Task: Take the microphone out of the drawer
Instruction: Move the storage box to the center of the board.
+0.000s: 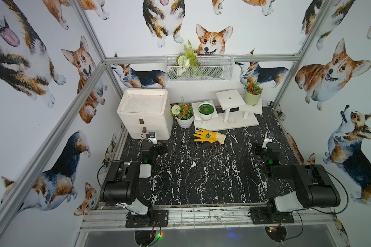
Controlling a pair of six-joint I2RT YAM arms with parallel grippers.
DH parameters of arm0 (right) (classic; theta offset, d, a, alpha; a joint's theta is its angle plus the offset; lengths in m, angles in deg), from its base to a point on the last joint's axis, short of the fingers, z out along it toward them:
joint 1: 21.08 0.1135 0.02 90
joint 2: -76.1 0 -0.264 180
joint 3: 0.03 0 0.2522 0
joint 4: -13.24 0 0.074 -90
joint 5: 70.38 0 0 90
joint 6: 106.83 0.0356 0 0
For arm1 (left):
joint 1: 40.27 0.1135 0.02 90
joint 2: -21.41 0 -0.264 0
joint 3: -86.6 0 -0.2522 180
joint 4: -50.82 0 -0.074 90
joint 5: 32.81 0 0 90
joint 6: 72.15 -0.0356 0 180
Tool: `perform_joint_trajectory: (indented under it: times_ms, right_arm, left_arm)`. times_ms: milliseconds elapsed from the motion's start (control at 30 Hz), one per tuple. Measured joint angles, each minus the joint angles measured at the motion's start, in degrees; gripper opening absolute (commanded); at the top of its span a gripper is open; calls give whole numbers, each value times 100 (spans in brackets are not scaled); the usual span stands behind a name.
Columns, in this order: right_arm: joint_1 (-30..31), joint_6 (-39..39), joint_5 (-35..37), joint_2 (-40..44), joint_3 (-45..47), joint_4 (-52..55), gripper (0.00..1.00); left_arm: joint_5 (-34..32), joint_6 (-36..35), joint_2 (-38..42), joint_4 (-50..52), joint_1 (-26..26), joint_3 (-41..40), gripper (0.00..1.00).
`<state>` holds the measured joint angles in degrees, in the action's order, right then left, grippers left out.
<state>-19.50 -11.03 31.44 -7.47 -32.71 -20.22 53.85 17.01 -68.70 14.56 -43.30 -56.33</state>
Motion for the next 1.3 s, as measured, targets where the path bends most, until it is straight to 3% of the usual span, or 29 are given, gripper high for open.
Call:
perform_joint_trajectory:
  times_ms: [567, 633, 667, 800, 967, 1000, 1067, 1300]
  right_arm:
    - [-9, 0, -2, 4, 11, 0, 100]
    - [-9, 0, -2, 4, 11, 0, 100]
    - [-9, 0, -2, 4, 11, 0, 100]
    - [-7, 0, -2, 4, 11, 0, 100]
    - [-9, 0, -2, 4, 11, 0, 100]
    - [-9, 0, -2, 4, 11, 0, 100]
    - [-9, 0, -2, 4, 11, 0, 100]
    - [-9, 0, -2, 4, 11, 0, 100]
  left_arm:
    - [0, 0, 0, 0, 0, -2, 100]
    - [0, 0, 0, 0, 0, -2, 84]
    - [0, 15, 0, 0, 0, -2, 81]
    - [0, 0, 0, 0, 0, -2, 88]
    - [0, 0, 2, 0, 0, -11, 82]
    - [0, 0, 9, -2, 0, -24, 84]
    - [-13, 2, 48, 22, -2, -48, 98]
    - [-369, 155, 820, 929, -7, 321, 100]
